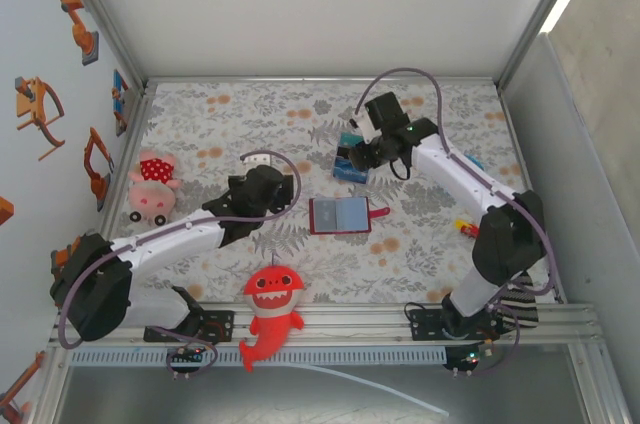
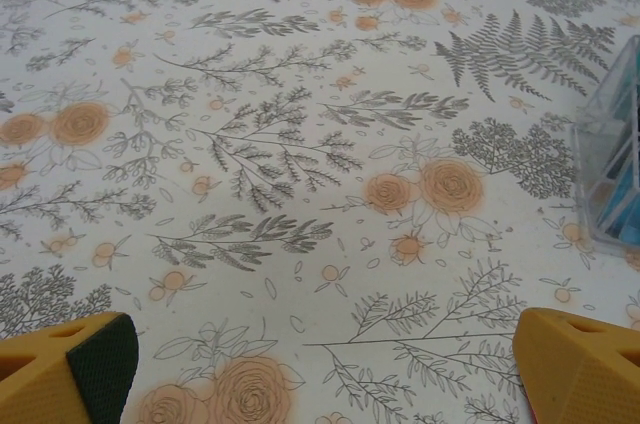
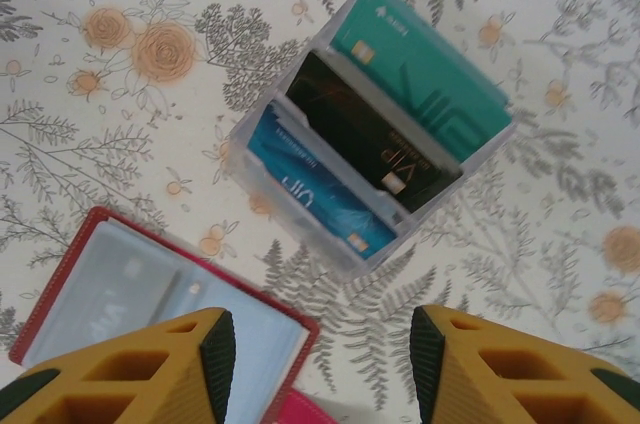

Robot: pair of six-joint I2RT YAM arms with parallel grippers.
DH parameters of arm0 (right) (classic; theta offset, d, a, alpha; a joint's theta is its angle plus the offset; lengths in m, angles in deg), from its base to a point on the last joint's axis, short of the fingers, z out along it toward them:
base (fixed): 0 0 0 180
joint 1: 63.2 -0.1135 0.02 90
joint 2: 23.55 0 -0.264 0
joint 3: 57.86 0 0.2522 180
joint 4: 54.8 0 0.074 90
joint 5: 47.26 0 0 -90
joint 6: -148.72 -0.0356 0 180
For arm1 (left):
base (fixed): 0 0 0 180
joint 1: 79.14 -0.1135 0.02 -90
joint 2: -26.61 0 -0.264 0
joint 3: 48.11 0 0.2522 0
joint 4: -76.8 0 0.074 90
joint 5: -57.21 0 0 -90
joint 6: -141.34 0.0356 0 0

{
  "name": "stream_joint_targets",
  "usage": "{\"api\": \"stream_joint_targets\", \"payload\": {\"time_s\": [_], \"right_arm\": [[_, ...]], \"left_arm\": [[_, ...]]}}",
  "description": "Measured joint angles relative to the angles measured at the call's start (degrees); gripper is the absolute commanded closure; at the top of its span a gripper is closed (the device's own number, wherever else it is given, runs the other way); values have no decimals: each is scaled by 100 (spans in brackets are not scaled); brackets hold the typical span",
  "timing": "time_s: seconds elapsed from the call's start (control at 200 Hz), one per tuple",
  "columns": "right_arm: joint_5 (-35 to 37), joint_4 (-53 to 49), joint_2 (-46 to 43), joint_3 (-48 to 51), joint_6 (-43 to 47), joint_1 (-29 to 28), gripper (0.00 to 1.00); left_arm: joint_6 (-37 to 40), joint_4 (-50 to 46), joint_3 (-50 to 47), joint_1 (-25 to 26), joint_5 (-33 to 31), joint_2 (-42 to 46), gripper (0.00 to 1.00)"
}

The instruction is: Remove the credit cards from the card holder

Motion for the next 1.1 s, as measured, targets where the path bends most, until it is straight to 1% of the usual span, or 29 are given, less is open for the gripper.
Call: {"api": "stream_joint_targets", "payload": {"time_s": [0.13, 0.215, 0.381, 0.531, 0.606, 0.681, 0.801, 1.102], "right_arm": [[212, 302, -175, 605, -599, -391, 52], [387, 374, -138, 841, -916, -772, 52], [643, 463, 149, 879, -1386, -1504, 52], [822, 549, 546, 837, -1707, -1937, 51], [870, 551, 741, 756, -1814, -2072, 51], [894, 533, 894, 669, -1917, -2181, 49], [901, 503, 1051, 544, -2046, -2299, 47], [909, 461, 1187, 525, -2225, -2345, 46]], "left_arm": [[-149, -37, -35, -68, -133, 57, 3], [-267, -35, -72, -120, -199, 68, 3], [-538, -37, -323, -299, -192, 98, 3], [-940, -120, -492, -525, -186, 105, 3], [-1139, -146, -608, -645, -155, 160, 3], [-1296, -173, -750, -748, -144, 278, 3], [-1449, -256, -874, -815, -116, 450, 3], [-1574, -278, -887, -857, -55, 579, 3]]}}
